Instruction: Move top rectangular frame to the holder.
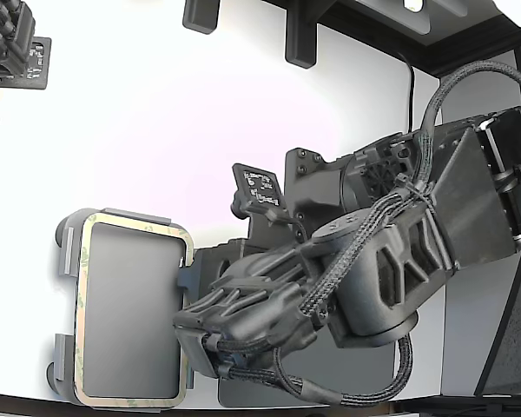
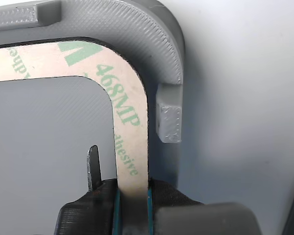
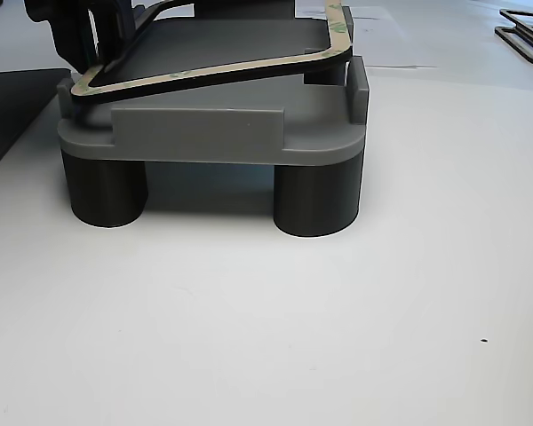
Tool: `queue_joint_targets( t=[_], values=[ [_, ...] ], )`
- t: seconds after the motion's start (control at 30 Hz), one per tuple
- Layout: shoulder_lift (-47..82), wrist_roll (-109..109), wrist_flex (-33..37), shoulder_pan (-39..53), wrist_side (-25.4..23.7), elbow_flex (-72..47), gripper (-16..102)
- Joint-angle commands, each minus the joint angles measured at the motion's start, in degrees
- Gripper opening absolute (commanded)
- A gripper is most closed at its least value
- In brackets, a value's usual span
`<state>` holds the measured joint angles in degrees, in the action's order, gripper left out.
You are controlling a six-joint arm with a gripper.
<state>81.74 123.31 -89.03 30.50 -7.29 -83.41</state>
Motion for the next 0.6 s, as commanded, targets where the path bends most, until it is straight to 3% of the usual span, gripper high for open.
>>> queue_joint_targets(
  t=[0.0, 0.4, 0.57],
  values=[
    [1.6, -0.1, 0.3, -1.0, 0.1, 0.8, -12],
    [2.3, -0.3, 1.1, -1.2, 0.2, -0.5, -12],
    [2.6, 0.4, 1.8, -1.3, 0.2, -1.1, -1]
  ],
)
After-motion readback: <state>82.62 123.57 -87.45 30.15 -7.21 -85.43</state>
